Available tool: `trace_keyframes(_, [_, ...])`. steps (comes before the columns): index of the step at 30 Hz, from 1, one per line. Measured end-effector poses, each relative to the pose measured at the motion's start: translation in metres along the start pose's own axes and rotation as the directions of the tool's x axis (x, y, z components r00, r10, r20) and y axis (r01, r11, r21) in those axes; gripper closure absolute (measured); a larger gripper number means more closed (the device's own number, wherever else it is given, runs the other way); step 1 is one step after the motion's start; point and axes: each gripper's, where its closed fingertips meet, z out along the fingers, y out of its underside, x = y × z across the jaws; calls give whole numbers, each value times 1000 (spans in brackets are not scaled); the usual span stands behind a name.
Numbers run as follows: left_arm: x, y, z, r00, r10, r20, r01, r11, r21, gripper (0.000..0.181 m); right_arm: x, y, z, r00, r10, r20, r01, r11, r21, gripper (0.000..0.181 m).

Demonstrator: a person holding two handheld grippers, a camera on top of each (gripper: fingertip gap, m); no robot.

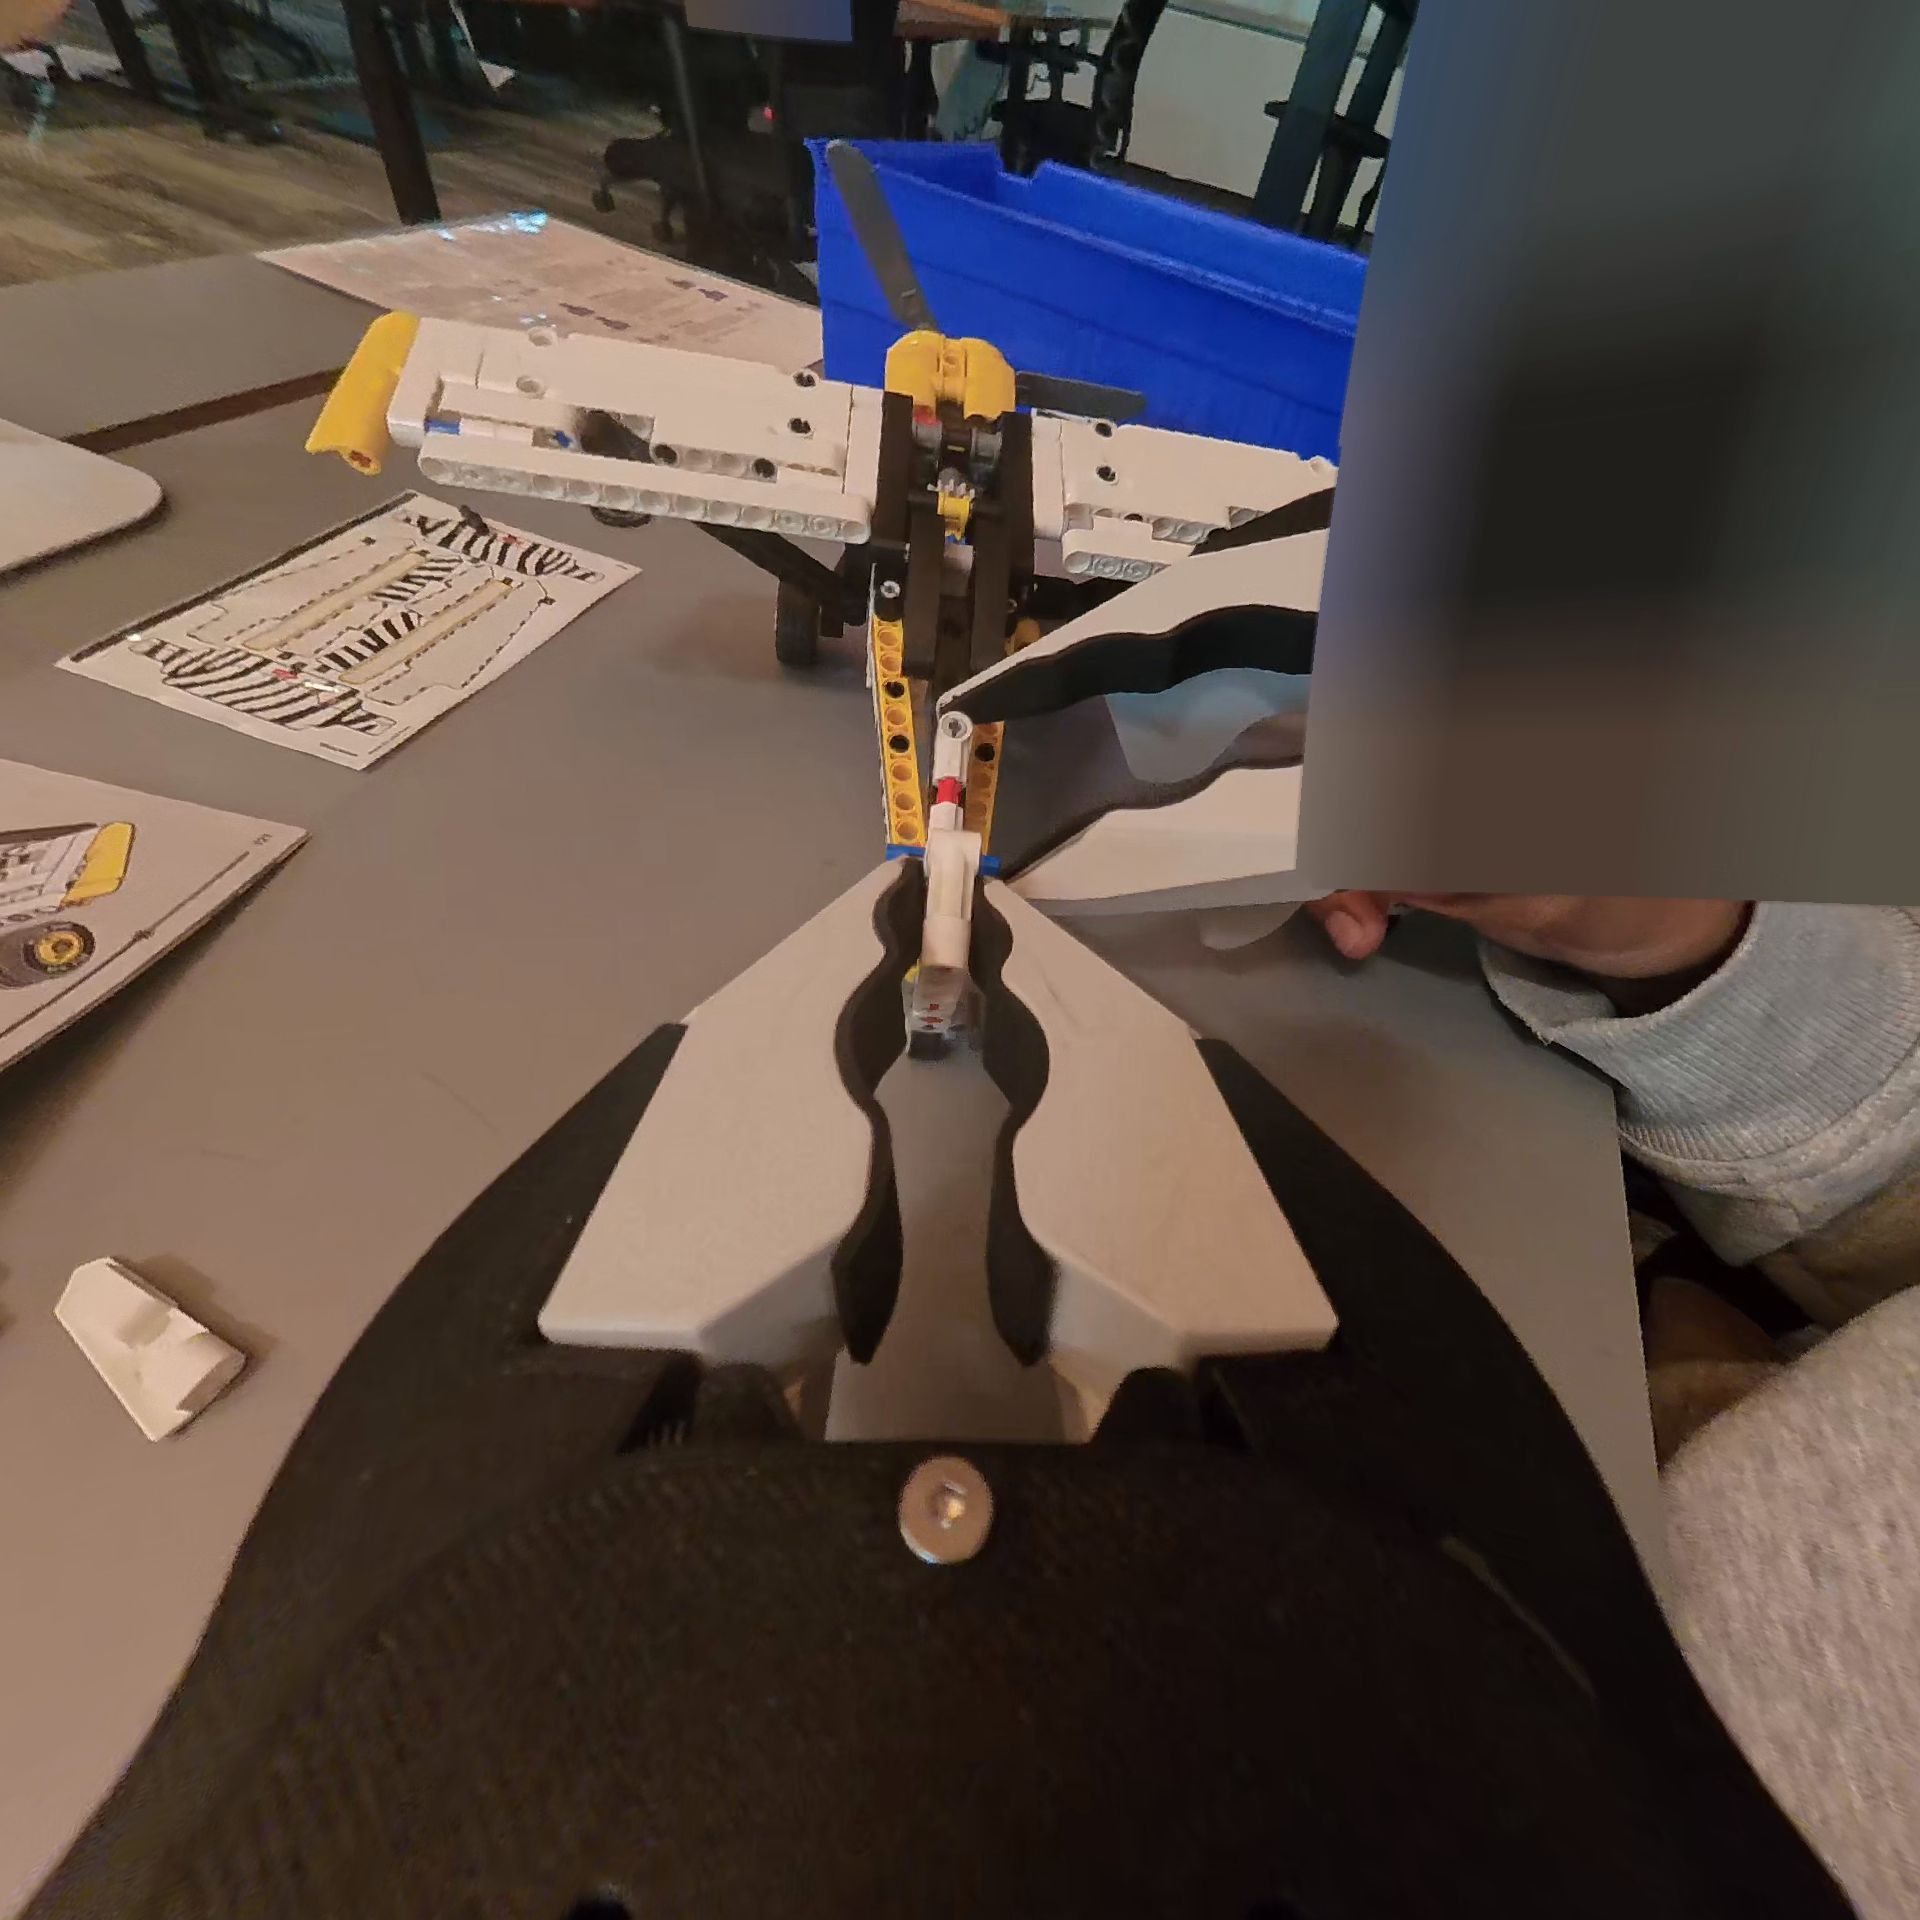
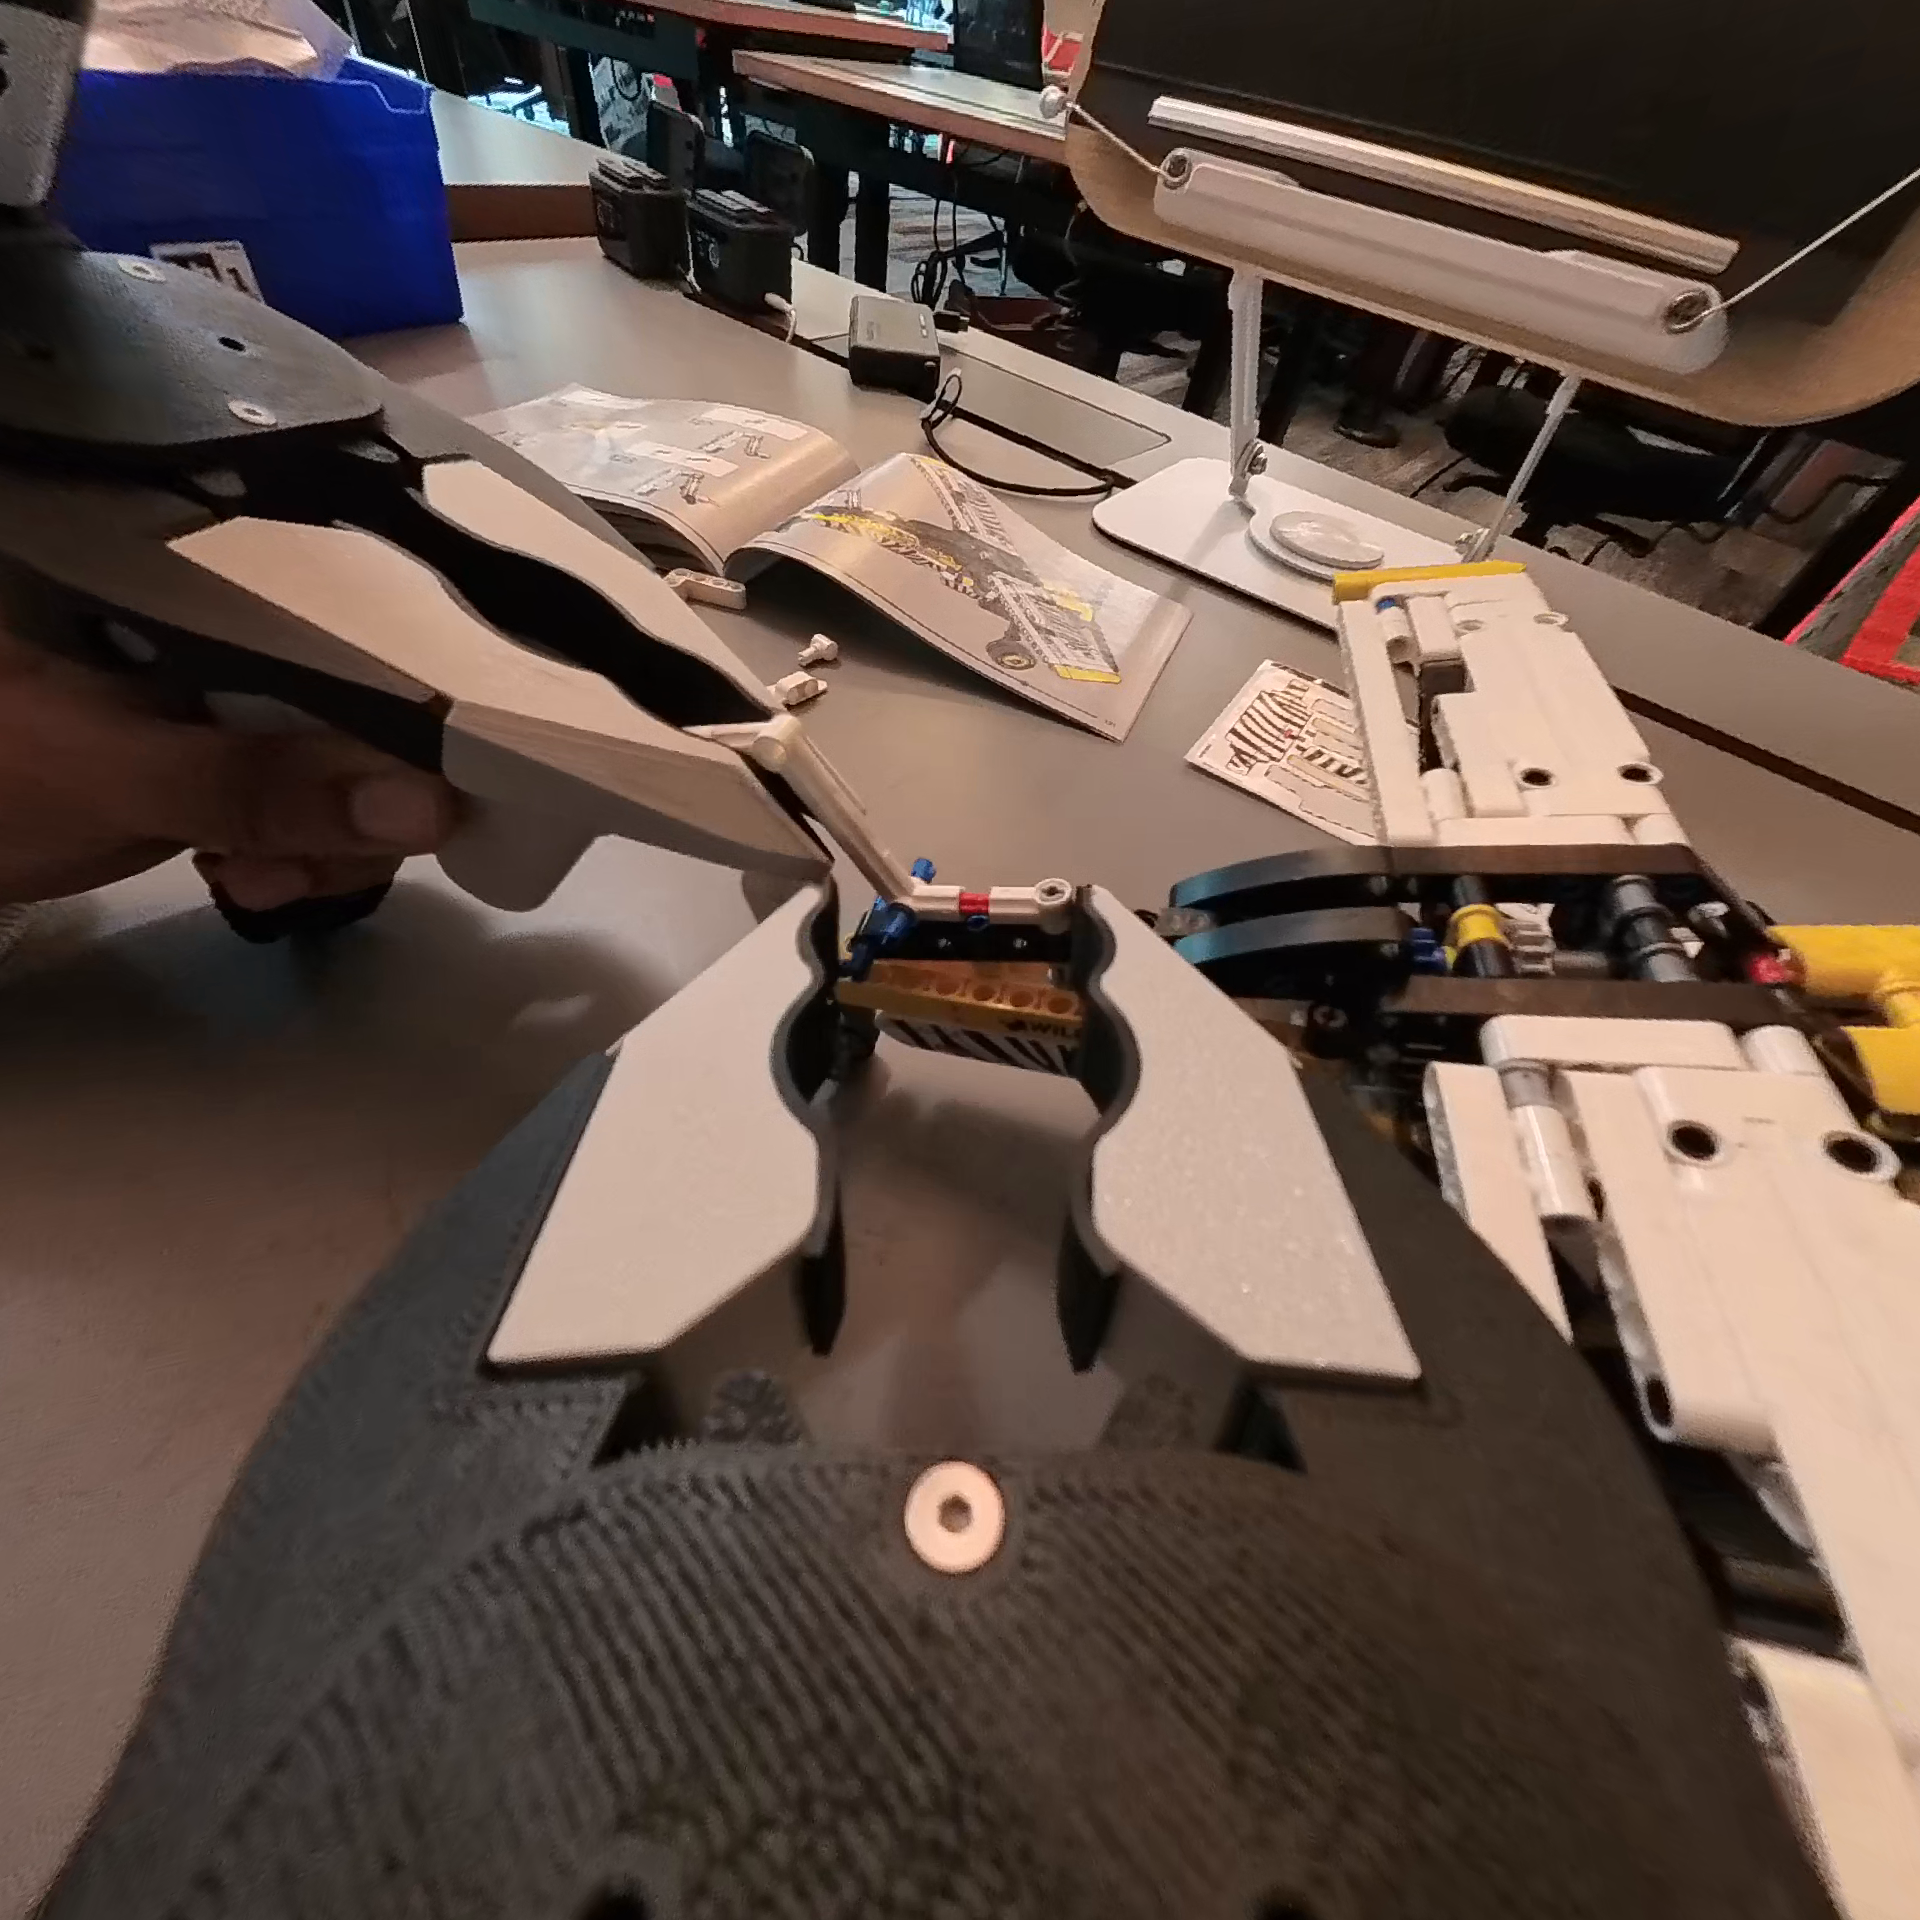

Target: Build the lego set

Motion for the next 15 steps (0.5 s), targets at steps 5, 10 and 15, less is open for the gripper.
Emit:
trace_keyframes(5, [0, 1, 1, 1000, -8, -7, 8, 1000, -9, 174, -2, 1, 1, 1000, -20, -5, 20, 1000, -5, 135])
trace_keyframes(10, [0, 1, 2, 998, -50, -28, 50, 999, -5, 175, 0, 4, 3, 984, -151, -91, 148, 988, -40, 136])
trace_keyframes(15, [0, 3, 4, 998, -51, -22, 50, 999, -21, 175, 3, 8, 6, 950, -266, -164, 255, 963, -86, 135])
